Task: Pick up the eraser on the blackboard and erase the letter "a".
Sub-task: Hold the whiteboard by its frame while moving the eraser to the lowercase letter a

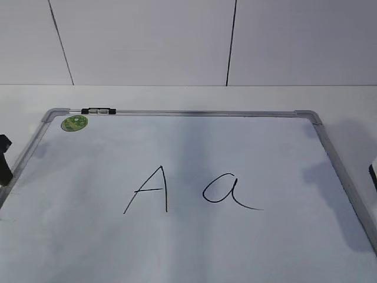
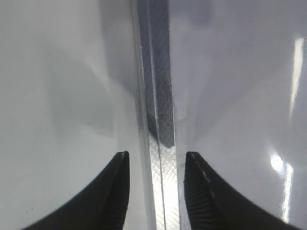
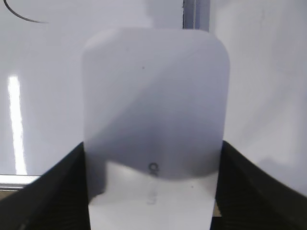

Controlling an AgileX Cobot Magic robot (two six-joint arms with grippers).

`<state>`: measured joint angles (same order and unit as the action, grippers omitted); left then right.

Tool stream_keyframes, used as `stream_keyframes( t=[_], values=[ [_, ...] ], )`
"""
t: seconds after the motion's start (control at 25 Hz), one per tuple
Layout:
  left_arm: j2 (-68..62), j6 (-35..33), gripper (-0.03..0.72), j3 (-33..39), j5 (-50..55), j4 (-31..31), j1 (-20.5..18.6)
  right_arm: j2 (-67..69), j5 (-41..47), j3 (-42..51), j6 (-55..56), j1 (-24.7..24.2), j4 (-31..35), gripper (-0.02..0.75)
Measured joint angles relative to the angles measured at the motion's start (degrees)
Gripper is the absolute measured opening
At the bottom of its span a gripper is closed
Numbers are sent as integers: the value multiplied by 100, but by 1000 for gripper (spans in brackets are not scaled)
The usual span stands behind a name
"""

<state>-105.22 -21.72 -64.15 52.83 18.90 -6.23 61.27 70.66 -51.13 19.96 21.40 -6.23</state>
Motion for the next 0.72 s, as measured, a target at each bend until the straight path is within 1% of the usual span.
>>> stream_keyframes(
  t=[0.16,0.36,0.72],
  values=[
    [-131,-66,284,0,0,89,0,0,0,0,-14,0,-3,555],
    [-237,-77,230,0,0,110,0,0,0,0,-28,0,-3,555],
    [-237,-89,217,-32,-3,134,-23,0,0,0,-33,0,-3,555]
  ],
)
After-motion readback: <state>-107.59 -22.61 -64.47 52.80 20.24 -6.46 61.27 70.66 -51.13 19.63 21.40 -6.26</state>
